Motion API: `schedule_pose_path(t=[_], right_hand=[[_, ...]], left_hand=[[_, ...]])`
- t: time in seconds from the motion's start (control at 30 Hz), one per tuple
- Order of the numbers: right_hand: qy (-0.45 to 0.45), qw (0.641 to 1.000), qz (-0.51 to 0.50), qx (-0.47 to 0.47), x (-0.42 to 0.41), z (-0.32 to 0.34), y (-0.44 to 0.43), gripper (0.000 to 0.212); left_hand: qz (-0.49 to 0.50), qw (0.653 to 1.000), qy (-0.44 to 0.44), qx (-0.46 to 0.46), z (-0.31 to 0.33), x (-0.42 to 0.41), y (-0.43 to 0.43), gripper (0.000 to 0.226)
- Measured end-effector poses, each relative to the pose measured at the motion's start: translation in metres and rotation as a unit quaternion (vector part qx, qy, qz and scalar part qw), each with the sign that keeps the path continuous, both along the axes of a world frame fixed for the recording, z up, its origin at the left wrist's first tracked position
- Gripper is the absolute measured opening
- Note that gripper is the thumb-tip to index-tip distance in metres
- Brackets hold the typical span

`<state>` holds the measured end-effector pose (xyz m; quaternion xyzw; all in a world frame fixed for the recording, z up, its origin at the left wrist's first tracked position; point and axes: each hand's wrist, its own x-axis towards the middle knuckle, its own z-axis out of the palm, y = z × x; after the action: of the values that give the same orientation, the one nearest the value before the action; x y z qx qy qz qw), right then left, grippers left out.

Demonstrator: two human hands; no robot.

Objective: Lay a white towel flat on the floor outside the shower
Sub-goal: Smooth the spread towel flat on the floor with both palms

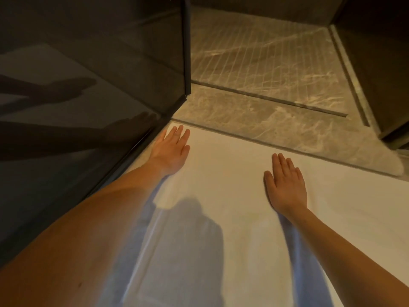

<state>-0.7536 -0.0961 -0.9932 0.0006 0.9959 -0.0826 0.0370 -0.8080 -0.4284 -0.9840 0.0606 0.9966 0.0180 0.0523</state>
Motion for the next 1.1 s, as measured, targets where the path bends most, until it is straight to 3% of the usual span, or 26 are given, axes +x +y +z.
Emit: schedule_pose_path(t=[0.07,0.2,0.27,0.37,0.43,0.67,0.83,0.97,1.03,1.1], right_hand=[[-0.003,1.000,0.004,0.008,0.001,0.003,-0.004,0.062],[-0.029,0.998,-0.046,0.014,0.001,0.018,-0.016,0.060],[-0.005,0.996,-0.087,-0.032,0.011,0.024,-0.050,0.059],[0.037,0.992,-0.005,-0.118,0.040,0.021,-0.124,0.056],[0.019,0.993,0.042,-0.111,0.056,0.012,-0.152,0.056],[0.014,1.000,-0.006,-0.024,0.084,-0.004,-0.057,0.061],[-0.008,0.998,-0.065,0.009,0.115,0.005,0.033,0.059],[-0.032,0.996,-0.088,0.003,0.115,0.017,0.029,0.059],[0.003,0.996,-0.090,-0.017,0.125,0.024,-0.002,0.059],[0.037,0.998,-0.023,-0.051,0.145,0.022,-0.054,0.063]], left_hand=[[0.002,1.000,-0.001,-0.022,0.010,0.008,0.013,0.060],[-0.087,0.991,0.050,0.083,0.006,0.067,0.052,0.059],[-0.116,0.987,0.046,0.098,0.000,0.092,0.067,0.058],[-0.088,0.994,0.013,0.058,-0.009,0.105,0.081,0.058],[-0.088,0.996,0.010,0.032,-0.014,0.110,0.079,0.060],[-0.099,0.992,0.043,0.068,-0.018,0.124,0.014,0.064],[-0.032,0.997,0.016,0.064,-0.017,0.126,-0.031,0.062],[-0.033,0.999,0.002,-0.018,0.002,0.128,-0.025,0.062],[-0.050,0.998,0.045,-0.008,0.011,0.143,-0.004,0.061],[-0.095,0.991,0.078,0.045,0.009,0.175,0.024,0.061]])
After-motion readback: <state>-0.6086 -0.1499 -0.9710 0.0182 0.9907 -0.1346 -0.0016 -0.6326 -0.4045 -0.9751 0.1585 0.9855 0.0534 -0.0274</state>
